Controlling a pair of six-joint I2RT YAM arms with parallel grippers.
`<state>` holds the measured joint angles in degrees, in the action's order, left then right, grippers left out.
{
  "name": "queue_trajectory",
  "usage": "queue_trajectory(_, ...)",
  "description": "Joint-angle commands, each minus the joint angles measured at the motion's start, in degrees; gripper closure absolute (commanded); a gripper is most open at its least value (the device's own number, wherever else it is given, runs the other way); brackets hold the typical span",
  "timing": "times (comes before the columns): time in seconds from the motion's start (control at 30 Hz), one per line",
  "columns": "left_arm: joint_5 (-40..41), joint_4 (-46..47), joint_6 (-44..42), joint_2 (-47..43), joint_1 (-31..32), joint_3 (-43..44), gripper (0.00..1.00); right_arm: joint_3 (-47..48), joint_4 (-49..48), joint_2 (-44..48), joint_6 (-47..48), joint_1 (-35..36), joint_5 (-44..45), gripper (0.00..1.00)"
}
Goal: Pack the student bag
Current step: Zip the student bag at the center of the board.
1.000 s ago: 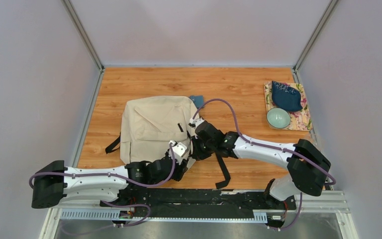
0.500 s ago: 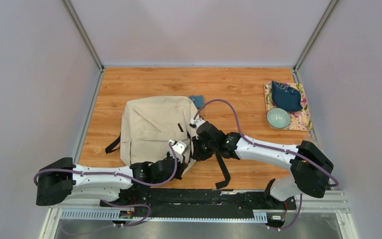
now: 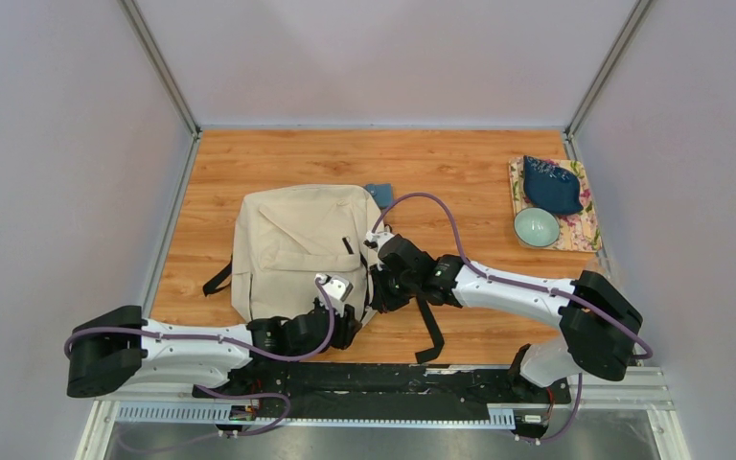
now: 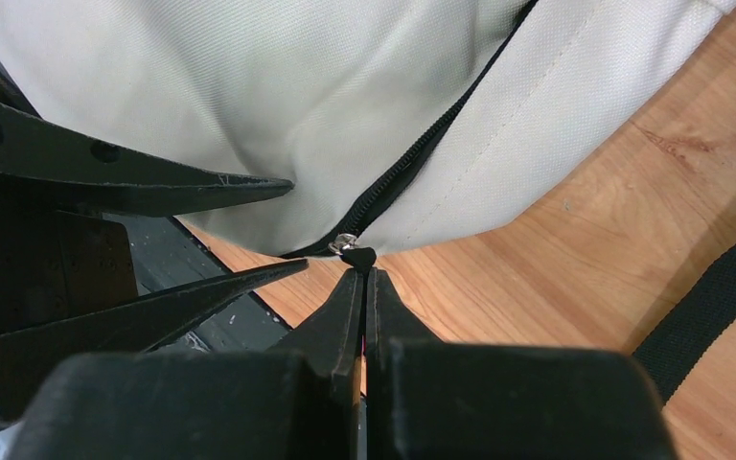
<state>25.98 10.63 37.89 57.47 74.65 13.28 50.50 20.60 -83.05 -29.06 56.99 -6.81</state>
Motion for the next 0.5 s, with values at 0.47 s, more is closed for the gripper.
queue_trajectory(0.47, 0.1, 5.7, -1.8, 3.9, 0.2, 2.9, 0.47, 1.8, 0.2, 1.6, 1.5, 0.2, 0.3, 1.0)
